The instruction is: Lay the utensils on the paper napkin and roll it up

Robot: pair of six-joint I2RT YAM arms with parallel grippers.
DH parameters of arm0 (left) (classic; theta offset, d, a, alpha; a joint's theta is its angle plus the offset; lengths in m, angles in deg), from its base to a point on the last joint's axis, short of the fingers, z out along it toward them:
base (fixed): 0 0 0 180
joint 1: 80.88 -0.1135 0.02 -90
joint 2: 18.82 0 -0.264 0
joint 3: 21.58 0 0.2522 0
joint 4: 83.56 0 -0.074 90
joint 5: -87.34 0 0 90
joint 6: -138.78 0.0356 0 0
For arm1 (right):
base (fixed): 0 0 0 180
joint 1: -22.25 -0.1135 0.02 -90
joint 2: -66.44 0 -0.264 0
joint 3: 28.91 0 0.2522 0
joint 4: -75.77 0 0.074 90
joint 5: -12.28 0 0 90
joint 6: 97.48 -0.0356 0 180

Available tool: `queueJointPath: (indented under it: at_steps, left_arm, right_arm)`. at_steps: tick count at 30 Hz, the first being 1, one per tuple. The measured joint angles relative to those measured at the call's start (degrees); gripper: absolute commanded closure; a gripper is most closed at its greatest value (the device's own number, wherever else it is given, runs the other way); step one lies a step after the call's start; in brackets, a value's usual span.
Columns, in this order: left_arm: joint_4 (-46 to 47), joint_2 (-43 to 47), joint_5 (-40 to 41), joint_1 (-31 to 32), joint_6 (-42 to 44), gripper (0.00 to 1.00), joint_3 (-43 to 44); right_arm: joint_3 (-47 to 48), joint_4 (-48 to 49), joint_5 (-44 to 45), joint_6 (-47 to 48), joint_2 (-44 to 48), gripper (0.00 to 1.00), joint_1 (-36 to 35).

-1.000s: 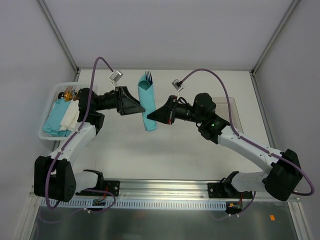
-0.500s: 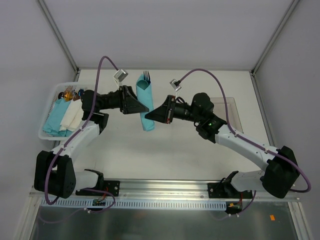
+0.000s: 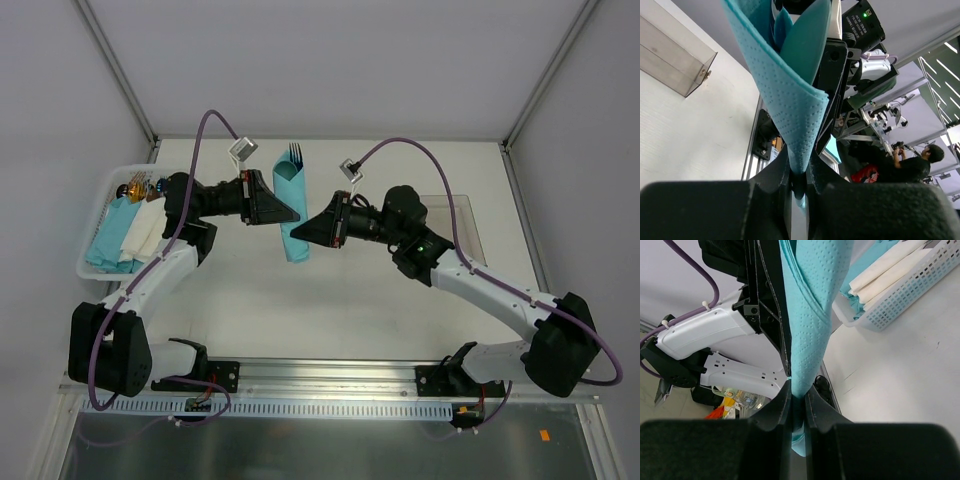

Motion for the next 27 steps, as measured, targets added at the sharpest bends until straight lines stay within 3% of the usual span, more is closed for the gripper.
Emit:
queueJointPath:
  at_steps: [1,4,7,8,15,27]
  left_arm:
    - [-0.4,0.0,0.0,0.0,0.3,1.00,0.1]
    - [-1.2,0.0,-0.2,0.0,1.0,1.00,0.2]
    - [-1.9,0.0,-0.2,0.0,1.2,1.00,0.2]
    - [-2.0,0.0,-0.2,0.0,1.2,1.00,0.2]
    - [-3.4,0.0,-0.2,0.0,2.7,1.00,0.4]
    - [-6.2,0.9,-0.2,0.0,5.6,1.00,0.3]
  right_arm:
    - [0.0,-0.2,0.1,0.2,0.1,1.00,0.0]
    - [0.3,-1.3,0.7,1.0,0.2,0.87,-0.2]
    - [0.8,-3.5,1.3,2.8,0.9,0.58,-0.3]
    - [0.8,-4.3,1.4,3.2,1.2,0.56,-0.3]
    - [0.9,-11.5,2.5,7.5,5.4,0.55,1.3]
    - [7.1,-14.9,4.8,9.1,4.6,0.64,2.2]
